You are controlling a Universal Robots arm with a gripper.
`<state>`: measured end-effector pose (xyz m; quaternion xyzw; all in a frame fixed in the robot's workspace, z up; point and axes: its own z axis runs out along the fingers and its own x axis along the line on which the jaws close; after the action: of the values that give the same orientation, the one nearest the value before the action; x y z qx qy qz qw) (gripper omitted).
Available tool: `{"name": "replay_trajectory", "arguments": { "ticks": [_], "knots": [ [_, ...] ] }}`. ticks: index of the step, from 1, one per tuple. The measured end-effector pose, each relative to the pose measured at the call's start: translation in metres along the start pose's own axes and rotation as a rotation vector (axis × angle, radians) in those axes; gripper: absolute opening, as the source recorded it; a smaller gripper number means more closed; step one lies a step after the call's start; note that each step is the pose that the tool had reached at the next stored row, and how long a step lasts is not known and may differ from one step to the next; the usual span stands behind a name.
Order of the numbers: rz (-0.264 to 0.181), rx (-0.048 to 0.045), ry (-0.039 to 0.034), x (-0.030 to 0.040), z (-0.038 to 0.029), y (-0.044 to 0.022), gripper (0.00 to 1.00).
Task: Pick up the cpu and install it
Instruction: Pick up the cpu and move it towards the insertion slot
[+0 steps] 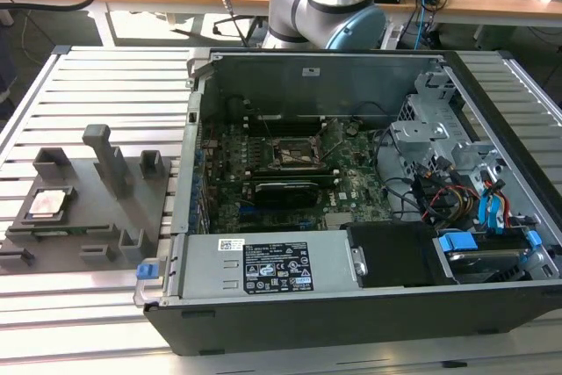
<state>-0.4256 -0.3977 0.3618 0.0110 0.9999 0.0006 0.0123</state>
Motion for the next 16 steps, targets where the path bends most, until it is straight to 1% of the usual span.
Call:
{"name": "replay_trajectory", "arguments": {
  "ticks": [16],
  "knots": [
    [0.000,0.0000,0.0000,0.0002,0.0077,0.0000,0.60]
  ]
}}
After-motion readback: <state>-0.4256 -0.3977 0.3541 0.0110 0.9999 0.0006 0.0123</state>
